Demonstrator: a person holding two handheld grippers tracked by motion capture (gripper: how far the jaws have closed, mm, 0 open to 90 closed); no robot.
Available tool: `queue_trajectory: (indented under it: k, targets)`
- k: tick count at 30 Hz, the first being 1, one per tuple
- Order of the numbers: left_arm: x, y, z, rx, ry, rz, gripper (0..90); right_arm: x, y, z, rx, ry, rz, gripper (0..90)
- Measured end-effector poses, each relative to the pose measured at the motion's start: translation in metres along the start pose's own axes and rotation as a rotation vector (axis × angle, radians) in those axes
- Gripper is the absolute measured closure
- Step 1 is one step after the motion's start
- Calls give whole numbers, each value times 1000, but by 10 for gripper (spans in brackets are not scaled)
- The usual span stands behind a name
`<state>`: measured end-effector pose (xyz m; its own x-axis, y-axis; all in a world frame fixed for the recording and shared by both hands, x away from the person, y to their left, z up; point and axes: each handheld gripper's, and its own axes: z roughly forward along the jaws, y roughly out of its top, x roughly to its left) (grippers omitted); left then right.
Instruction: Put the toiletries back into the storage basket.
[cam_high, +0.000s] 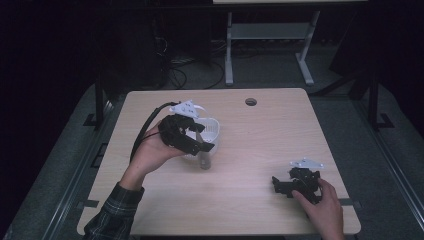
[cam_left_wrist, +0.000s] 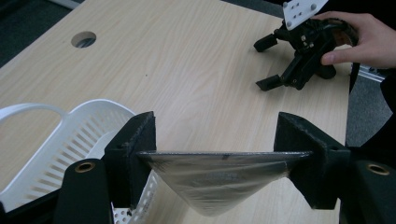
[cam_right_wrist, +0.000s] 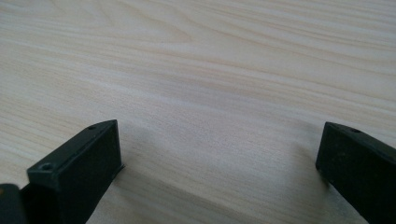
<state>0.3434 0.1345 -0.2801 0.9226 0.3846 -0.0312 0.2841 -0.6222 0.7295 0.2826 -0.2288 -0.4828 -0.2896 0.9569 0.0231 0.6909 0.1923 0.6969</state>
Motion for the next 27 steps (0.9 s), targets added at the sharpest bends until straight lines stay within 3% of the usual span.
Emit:
queue_trajectory:
  k: [17,27]
  targets:
    - [12,12,-18,-17,37,-2,293,0,0,0,1,1,0,0]
    - [24,15,-25,-34,80,-20,294,0,0,0,0,1,0,0]
